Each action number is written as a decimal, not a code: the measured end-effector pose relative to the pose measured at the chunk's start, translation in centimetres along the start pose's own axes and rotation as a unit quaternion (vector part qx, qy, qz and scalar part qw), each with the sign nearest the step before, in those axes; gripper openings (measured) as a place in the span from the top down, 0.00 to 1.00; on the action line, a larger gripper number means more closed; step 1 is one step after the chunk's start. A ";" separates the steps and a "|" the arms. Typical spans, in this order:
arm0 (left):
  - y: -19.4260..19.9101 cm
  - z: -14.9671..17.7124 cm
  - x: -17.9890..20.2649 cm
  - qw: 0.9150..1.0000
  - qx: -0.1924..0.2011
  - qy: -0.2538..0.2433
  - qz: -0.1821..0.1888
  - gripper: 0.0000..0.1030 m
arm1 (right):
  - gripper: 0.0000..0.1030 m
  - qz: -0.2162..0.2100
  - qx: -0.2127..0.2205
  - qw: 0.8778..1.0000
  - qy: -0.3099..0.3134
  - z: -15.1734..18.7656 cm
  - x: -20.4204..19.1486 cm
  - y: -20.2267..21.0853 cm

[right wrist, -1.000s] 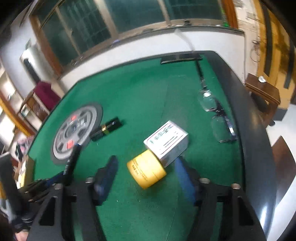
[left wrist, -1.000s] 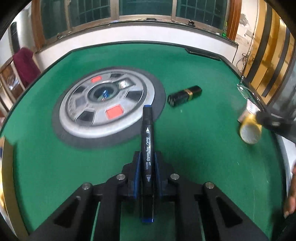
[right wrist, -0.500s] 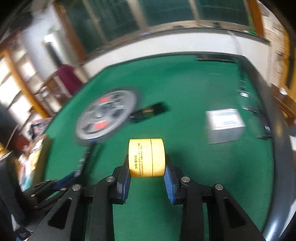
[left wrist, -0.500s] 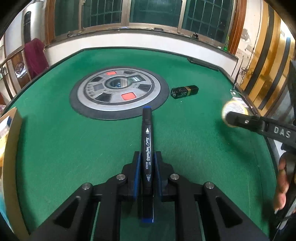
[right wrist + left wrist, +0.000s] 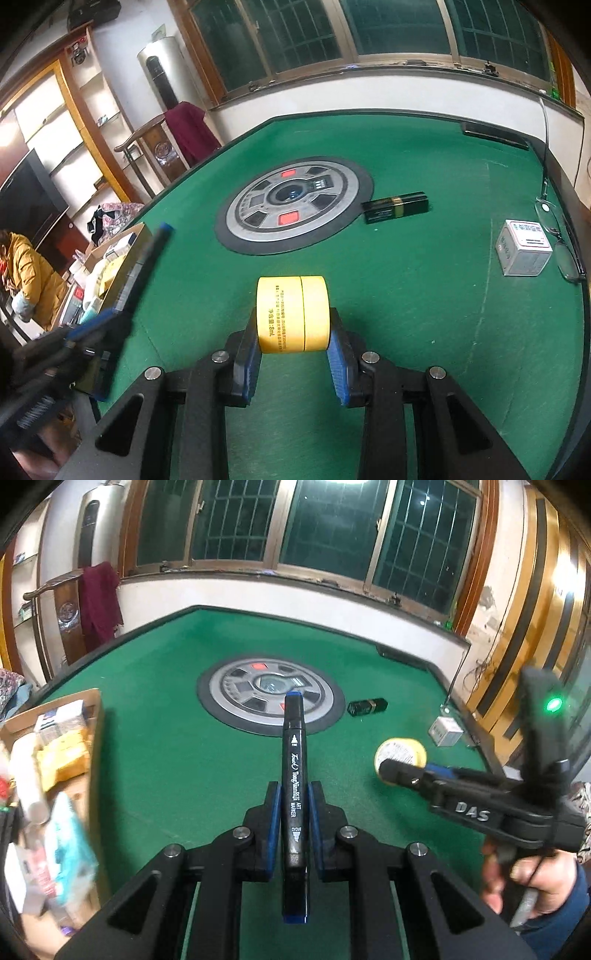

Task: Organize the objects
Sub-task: 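Carry the yellow tape roll and black marker over the cardboard tray, then open both tools to drop the tape roll and marker into the tray, then move both tools back and grasp the black-gold tube with the left tool, then grasp the white medicine box with the right tool while the left tool holds the tube, then carry the white medicine box and black-gold tube over the cardboard tray, then open both tools to drop the box and tube into the tray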

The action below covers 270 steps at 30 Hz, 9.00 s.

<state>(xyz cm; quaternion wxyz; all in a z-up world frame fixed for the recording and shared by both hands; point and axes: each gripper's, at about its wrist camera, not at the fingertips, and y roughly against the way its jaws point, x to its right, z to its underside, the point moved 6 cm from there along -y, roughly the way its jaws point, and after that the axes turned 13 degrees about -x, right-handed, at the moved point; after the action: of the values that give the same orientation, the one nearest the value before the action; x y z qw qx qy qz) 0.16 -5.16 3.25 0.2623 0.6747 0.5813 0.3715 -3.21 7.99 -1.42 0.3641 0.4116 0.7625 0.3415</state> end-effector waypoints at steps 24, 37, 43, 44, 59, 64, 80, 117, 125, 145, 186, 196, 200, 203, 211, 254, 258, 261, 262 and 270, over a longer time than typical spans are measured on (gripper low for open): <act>9.2 2.8 -11.2 0.992 0.079 0.096 -0.028 0.86 | 0.66 -0.073 -0.016 0.994 0.083 0.9 -14.6 -0.9; 10.3 5.4 -18.4 0.982 0.077 0.161 -0.054 0.86 | 0.66 -0.098 -0.018 0.984 0.147 -0.3 -24.1 -3.9; 10.0 6.7 -21.0 0.979 0.062 0.186 -0.063 0.86 | 0.66 -0.098 -0.033 0.982 0.160 -0.4 -26.7 -6.2; 9.8 6.9 -21.3 0.978 0.059 0.189 -0.063 0.86 | 0.66 -0.098 -0.036 0.981 0.160 -0.5 -26.8 -6.6; 7.0 7.9 -23.1 0.976 0.028 0.206 -0.062 0.86 | 0.66 -0.074 -0.067 0.979 0.176 -0.1 -27.9 -10.4; 7.0 8.0 -23.5 0.975 0.028 0.211 -0.067 0.86 | 0.66 -0.069 -0.070 0.978 0.182 -0.1 -28.4 -10.9; 7.4 8.3 -24.3 0.971 0.034 0.228 -0.062 0.53 | 0.65 -0.057 -0.079 0.978 0.186 -0.6 -29.6 -11.5; 8.9 4.6 -16.5 0.984 0.041 0.161 -0.057 0.26 | 0.39 -0.084 -0.020 0.994 0.066 -1.3 -15.9 -2.1; 2.7 -1.3 -5.7 0.999 -0.002 0.031 -0.018 0.26 | 0.38 -0.040 0.036 0.996 -0.077 -3.2 -0.1 3.2; -18.3 -12.7 11.0 0.977 -0.105 -0.185 -0.003 0.26 | 0.36 0.087 0.114 0.958 -0.248 -3.5 18.7 6.6; -12.2 -3.6 7.1 0.991 -0.092 -0.086 -0.046 0.84 | 0.52 0.157 0.056 0.981 -0.096 -3.9 12.9 1.8; -5.8 -1.9 4.4 0.993 -0.024 -0.079 -0.084 0.83 | 0.52 0.110 0.069 0.991 -0.032 -3.1 6.2 1.3; -3.7 -1.3 3.7 0.992 -0.003 -0.080 -0.097 0.83 | 0.52 0.093 0.067 0.993 -0.008 -2.3 3.2 1.1; -2.4 -0.8 3.2 0.992 0.006 -0.079 -0.100 0.83 | 0.52 0.084 0.067 0.994 0.011 -1.9 1.2 1.0; 0.5 0.2 1.4 0.992 0.031 -0.063 -0.107 0.83 | 0.52 0.065 0.063 0.995 0.038 -1.0 -2.5 0.8; 8.5 7.6 -20.0 0.977 0.054 0.139 -0.153 0.83 | 0.51 -0.022 -0.016 0.977 0.210 -0.9 -29.5 -9.1; 8.0 8.0 -20.6 0.977 0.046 0.146 -0.150 0.83 | 0.51 -0.028 -0.035 0.977 0.209 -1.4 -30.1 -10.1; 7.9 8.0 -20.8 0.977 0.047 0.147 -0.150 0.83 | 0.51 -0.035 -0.054 0.975 0.212 -1.6 -30.7 -11.0; 7.9 7.9 -20.8 0.977 0.047 0.147 -0.150 0.83 | 0.51 -0.038 -0.060 0.975 0.211 -1.7 -31.0 -11.4; 7.8 7.7 -21.2 0.975 0.052 0.150 -0.154 0.83 | 0.48 -0.047 -0.076 0.975 0.203 -1.8 -31.3 -12.5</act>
<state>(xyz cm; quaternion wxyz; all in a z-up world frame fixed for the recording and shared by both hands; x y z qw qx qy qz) 9.99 -26.75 0.70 0.1904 0.5265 0.7293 0.3932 2.97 -25.12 -2.19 0.2479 0.2684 0.8108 0.4572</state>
